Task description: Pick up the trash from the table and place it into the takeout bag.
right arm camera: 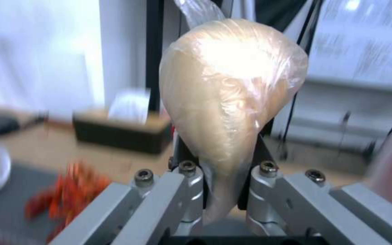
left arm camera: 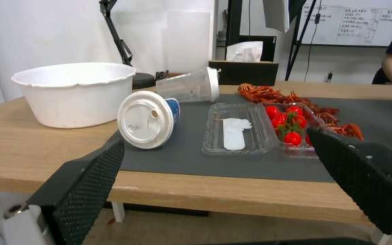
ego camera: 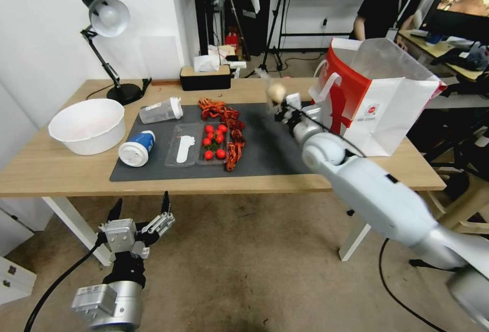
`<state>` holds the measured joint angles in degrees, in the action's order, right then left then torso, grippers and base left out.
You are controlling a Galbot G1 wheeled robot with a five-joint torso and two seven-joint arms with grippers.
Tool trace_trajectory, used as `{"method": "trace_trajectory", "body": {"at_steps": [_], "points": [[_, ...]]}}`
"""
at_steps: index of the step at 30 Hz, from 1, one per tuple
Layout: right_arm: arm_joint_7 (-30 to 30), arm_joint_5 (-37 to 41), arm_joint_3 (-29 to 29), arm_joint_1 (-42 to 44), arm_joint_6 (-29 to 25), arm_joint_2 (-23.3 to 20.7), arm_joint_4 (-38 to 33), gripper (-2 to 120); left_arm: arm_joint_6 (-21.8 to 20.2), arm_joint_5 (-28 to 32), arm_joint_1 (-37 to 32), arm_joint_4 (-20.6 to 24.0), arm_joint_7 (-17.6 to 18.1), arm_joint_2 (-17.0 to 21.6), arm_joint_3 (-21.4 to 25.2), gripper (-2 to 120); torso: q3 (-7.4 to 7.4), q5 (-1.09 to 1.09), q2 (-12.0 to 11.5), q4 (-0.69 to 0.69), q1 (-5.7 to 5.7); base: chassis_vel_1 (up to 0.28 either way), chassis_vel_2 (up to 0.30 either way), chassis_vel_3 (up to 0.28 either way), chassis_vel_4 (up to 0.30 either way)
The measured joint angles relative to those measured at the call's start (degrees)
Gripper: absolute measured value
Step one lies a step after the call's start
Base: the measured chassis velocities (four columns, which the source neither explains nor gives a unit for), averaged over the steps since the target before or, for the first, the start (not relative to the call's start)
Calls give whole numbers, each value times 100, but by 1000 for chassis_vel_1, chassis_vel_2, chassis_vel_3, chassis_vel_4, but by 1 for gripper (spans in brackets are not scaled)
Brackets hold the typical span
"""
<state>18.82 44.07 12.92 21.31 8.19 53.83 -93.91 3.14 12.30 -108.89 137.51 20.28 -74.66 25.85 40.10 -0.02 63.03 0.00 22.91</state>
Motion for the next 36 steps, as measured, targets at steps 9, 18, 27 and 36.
{"method": "trace_trajectory", "body": {"at_steps": [9, 18, 27, 36], "points": [[1371, -462, -854, 14, 661, -871, -1111, 5, -2, -36, -50, 8, 0, 29, 3, 100, 0, 2, 0, 0, 0, 0, 0, 0, 0], [1939, 103, -1591, 393, 1090, -1484, -1201, 7, -15, -178, -152, 59, -4, -22, -86, 100, 0, 3, 0, 0, 0, 0, 0, 0, 0], [2014, 299, -1616, 489, 1373, -1437, -1086, 38, -37, -179, -197, 141, -4, -4, -60, 100, 0, 3, 0, 1, 1, 0, 0, 0, 0], [2068, 302, -1590, 529, 1473, -1419, -1052, 72, -37, -179, -208, 158, -8, -8, -74, 100, 1, 2, 0, 1, 1, 0, 0, 0, 0]]}}
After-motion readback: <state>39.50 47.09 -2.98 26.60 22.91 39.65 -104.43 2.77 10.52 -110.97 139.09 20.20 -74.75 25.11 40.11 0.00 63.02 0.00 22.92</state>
